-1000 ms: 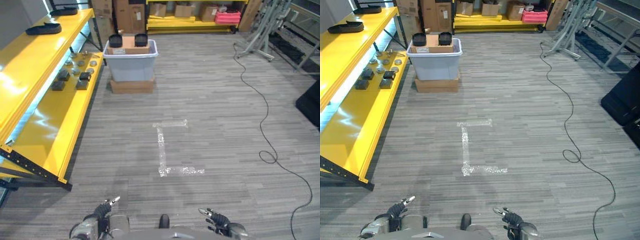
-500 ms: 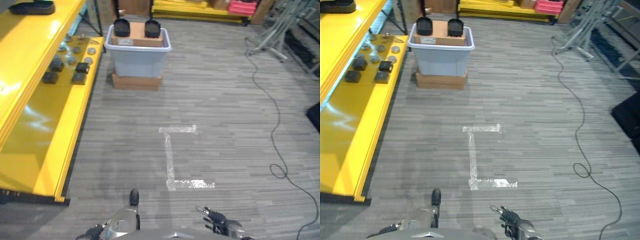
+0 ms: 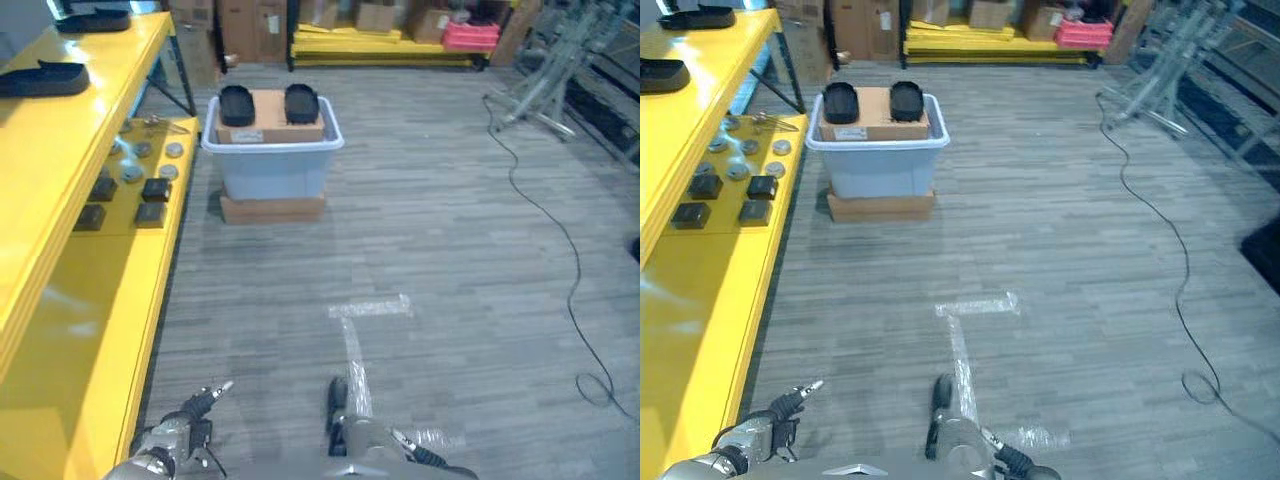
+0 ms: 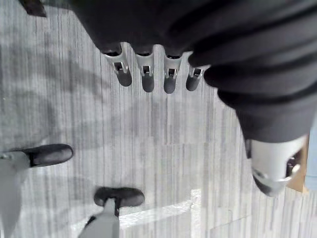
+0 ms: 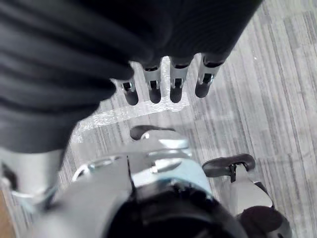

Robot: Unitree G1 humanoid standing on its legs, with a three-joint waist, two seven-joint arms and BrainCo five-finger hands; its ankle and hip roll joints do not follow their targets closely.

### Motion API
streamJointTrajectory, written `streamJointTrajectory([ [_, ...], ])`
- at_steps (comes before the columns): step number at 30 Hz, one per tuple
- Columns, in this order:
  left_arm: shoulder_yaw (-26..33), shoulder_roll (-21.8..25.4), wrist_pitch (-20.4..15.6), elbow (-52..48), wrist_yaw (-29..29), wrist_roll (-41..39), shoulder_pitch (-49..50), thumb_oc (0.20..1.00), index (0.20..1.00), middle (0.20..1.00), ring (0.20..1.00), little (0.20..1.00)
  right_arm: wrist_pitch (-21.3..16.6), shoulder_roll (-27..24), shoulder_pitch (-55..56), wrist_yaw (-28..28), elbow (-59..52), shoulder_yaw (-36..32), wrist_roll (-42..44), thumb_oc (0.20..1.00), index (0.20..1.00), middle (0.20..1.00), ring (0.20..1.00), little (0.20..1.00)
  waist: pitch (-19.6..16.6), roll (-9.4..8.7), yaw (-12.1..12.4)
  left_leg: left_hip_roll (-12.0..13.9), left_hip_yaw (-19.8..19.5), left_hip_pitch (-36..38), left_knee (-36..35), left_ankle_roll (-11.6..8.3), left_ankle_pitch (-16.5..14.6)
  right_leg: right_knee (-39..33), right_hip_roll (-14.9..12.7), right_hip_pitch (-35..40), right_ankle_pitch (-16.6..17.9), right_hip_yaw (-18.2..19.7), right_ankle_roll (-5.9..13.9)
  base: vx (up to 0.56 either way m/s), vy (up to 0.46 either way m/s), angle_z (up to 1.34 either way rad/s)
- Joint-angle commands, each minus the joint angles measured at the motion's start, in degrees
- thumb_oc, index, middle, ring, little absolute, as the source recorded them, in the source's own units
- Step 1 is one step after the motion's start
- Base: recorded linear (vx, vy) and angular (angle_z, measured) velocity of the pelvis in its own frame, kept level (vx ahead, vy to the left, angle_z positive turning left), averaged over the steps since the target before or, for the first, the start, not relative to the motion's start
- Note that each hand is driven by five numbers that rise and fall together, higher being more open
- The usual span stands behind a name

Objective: Move parts from the plastic box to the shelf.

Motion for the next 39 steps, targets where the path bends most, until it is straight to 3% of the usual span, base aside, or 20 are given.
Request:
streamJointTrajectory([
  [1,1.9,-1.6,1.7,1.3,1.3,0.5,-0.7,1.0,1.0,1.0,1.0,1.0,0.5,-2.5,-4.5,-1.1,0.6,1.2,-0.2,1.0,1.0,1.0,1.0,1.0,2.5,0.84,2.2,11.7,-4.1,-9.3,19.9,-1.97,16.4,-2.3,-3.0,5.2,-0.2,6.1,6.14,0.45,-0.356,-0.08],
  [3,2.9,-2.2,2.9,1.6,1.3,1.1,0.0,1.0,1.0,1.0,1.0,1.0,1.1,-3.8,-5.5,-2.1,-0.2,1.2,-2.7,1.0,1.0,1.0,1.0,1.0,3.0,-0.16,3.0,12.8,-3.7,-17.0,31.7,-2.69,19.2,-3.3,-2.2,8.6,-1.4,6.7,4.02,0.5,-0.343,-0.32],
  [5,2.7,-2.6,3.6,1.8,0.6,3.6,0.2,1.0,1.0,1.0,1.0,1.0,1.8,-5.0,-6.0,-3.1,-0.7,0.6,-1.7,1.0,1.0,1.0,1.0,1.0,3.5,-0.55,4.2,13.6,-2.3,-22.5,32.4,-2.18,18.8,-4.4,-1.8,12.0,-2.7,6.3,3.56,0.37,-0.115,-0.18],
  [8,1.8,-3.1,2.7,3.9,1.4,6.5,1.6,1.0,1.0,1.0,1.0,1.0,2.0,-5.9,-7.2,-3.6,-1.1,-0.9,1.3,1.0,1.0,1.0,1.0,1.0,4.0,0.4,6.7,11.2,1.1,-23.1,13.7,-0.79,15.5,-6.7,-0.5,16.0,-5.0,6.7,4.83,0.51,0.095,-0.29],
  [9,1.9,-3.4,1.6,5.1,2.4,7.6,3.1,1.0,1.0,1.0,1.0,1.0,2.0,-6.1,-7.7,-4.0,-1.6,-1.1,0.9,1.0,1.0,1.0,1.0,1.0,3.9,1.74,8.4,9.3,1.0,-23.4,0.3,-0.89,17.2,-7.0,1.0,17.8,-6.3,8.4,5.35,0.62,0.23,-0.56],
  [11,2.0,-3.2,0.6,5.5,2.8,9.4,4.6,1.0,1.0,1.0,1.0,1.0,1.4,-6.3,-8.2,-4.0,-1.6,-0.6,-0.1,1.0,1.0,1.0,1.0,1.0,3.9,2.13,10.4,7.7,-1.6,-24.0,-4.6,-0.84,19.7,-6.1,1.9,20.0,-8.5,11.2,5.19,0.49,0.205,-0.45],
  [12,2.1,-2.8,0.3,5.5,3.4,10.4,4.8,1.0,1.0,1.0,1.0,1.0,1.0,-6.4,-8.7,-4.2,-1.5,-0.2,-0.6,1.0,1.0,1.0,1.0,1.0,3.4,1.77,11.1,6.7,-2.0,-23.5,-5.1,-0.22,18.3,-5.4,2.0,20.7,-9.6,12.1,5.26,0.34,0.177,-0.51],
  [15,3.1,-2.0,0.2,5.5,4.4,11.9,4.9,1.0,1.0,1.0,1.0,1.0,1.5,-6.3,-9.5,-4.3,-1.2,-0.1,1.4,1.0,1.0,1.0,1.0,1.0,2.4,1.47,12.3,5.2,-2.5,-22.5,-4.8,0.86,16.6,0.3,2.4,21.6,-12.5,12.3,6.01,0.28,0.142,-0.9],
  [17,2.9,-0.7,-0.7,5.0,5.3,11.5,4.1,1.0,1.0,1.0,1.0,1.0,1.3,-5.2,-9.0,-3.0,-1.1,-0.4,1.2,1.0,1.0,1.0,1.0,1.0,2.0,2.78,11.6,5.2,-3.0,-18.3,-5.0,3.63,14.1,19.5,2.8,13.1,-7.8,9.7,8.94,0.32,0.177,-0.59],
  [19,2.9,0.2,-0.9,4.7,6.2,10.0,3.4,1.0,1.0,1.0,1.0,1.0,0.1,-4.5,-8.5,-2.3,-0.4,-0.3,-0.5,1.0,1.0,1.0,1.0,1.0,2.2,3.83,10.6,5.8,-3.8,-15.0,-6.0,4.58,13.0,28.0,1.5,6.9,-6.6,8.1,9.6,0.24,0.086,-0.26],
  [21,2.7,1.1,-1.5,4.3,6.2,7.1,2.7,1.0,1.0,1.0,1.0,1.0,-0.3,-3.7,-8.0,-1.7,-0.2,0.5,-0.4,1.0,1.0,1.0,1.0,1.0,2.4,4.03,10.0,5.8,-4.9,-12.9,-5.8,4.7,11.8,25.3,-0.4,5.3,-6.1,7.0,9.17,0.25,-0.066,0.18],
  [24,2.7,2.4,-2.8,3.3,3.7,4.6,1.1,1.0,1.0,1.0,1.0,1.0,-0.7,-3.4,-6.9,-1.9,0.6,0.7,-1.9,1.0,1.0,1.0,1.0,1.0,3.0,3.63,8.4,5.6,-7.7,-10.2,-5.1,3.57,9.5,8.7,-4.8,6.1,-5.5,7.0,8.52,0.36,-0.245,0.32],
  [26,2.0,2.6,-3.2,2.8,2.6,1.7,0.1,1.0,1.0,1.0,1.0,1.0,0.4,-3.6,-6.7,-2.1,0.9,0.6,-1.4,1.0,1.0,1.0,1.0,1.0,2.9,2.68,6.7,5.0,-10.2,-8.5,-4.8,3.43,6.2,-1.0,-8.0,4.8,-0.4,11.0,10.32,0.34,-0.314,0.64],
  [27,1.9,2.7,-3.1,2.6,2.6,0.2,-0.1,1.0,1.0,1.0,1.0,1.0,0.7,-3.6,-6.6,-2.1,0.9,0.2,-2.5,1.0,1.0,1.0,1.0,1.0,3.1,2.59,6.0,5.0,-11.3,-7.8,-4.0,3.65,4.3,-0.7,-9.0,3.5,1.8,13.1,10.8,0.31,-0.348,0.61],
  [28,2.0,2.6,-2.7,2.3,2.7,-0.3,-0.4,1.0,1.0,1.0,1.0,1.0,0.8,-3.6,-6.5,-2.0,1.1,0.2,-3.1,1.0,1.0,1.0,1.0,1.0,3.1,2.83,5.3,5.8,-12.2,-7.0,-4.7,3.43,4.1,-1.8,-8.1,3.4,1.6,14.9,10.71,0.33,-0.481,0.48],
  [31,2.3,1.3,-2.3,2.6,4.0,0.3,0.0,1.0,1.0,1.0,1.0,1.0,0.0,-3.6,-5.9,-1.4,1.8,0.2,-1.7,1.0,1.0,1.0,1.0,1.0,3.1,2.23,4.4,8.8,-13.2,-6.9,-2.4,2.04,4.4,0.1,-5.7,4.9,-1.1,15.4,9.46,0.27,-0.44,0.59],
  [34,2.6,-0.4,-1.7,2.5,3.4,4.8,0.6,1.0,1.0,1.0,1.0,1.0,1.0,-3.6,-5.2,-2.1,0.3,0.2,-0.9,1.0,1.0,1.0,1.0,1.0,3.5,1.68,4.6,10.6,-11.8,-11.1,4.8,0.85,10.3,-1.5,-4.3,7.7,-2.2,14.1,8.06,0.14,-0.25,0.64],
  [35,1.5,-2.1,-0.7,2.3,4.1,6.4,0.7,1.0,1.0,1.0,1.0,1.0,1.2,-4.1,-5.0,-2.9,-0.2,-0.5,0.5,1.0,1.0,1.0,1.0,1.0,4.1,1.07,5.2,10.9,-8.2,-16.0,8.8,-0.06,12.5,-4.4,-3.8,10.9,-2.5,12.6,7.29,0.14,-0.138,0.53],
  [36,0.9,-3.0,0.8,2.7,4.0,6.9,0.6,1.0,1.0,1.0,1.0,1.0,0.0,-4.6,-5.1,-3.7,-0.2,-1.3,0.0,1.0,1.0,1.0,1.0,1.0,4.4,1.48,5.3,12.1,-4.2,-18.2,5.5,-1.3,12.9,-6.0,-3.9,12.7,-2.8,10.7,7.55,0.13,-0.071,0.43],
  [39,0.3,-3.3,1.3,4.5,5.6,10.3,1.8,1.0,1.0,1.0,1.0,1.0,-3.6,-6.0,-5.8,-6.3,-2.0,-2.6,0.2,1.0,1.0,1.0,1.0,1.0,3.8,2.25,5.6,13.9,-4.1,-15.2,-5.1,-2.48,13.9,-6.5,-5.0,13.4,-3.4,9.6,8.3,0.14,0.159,0.28],
])
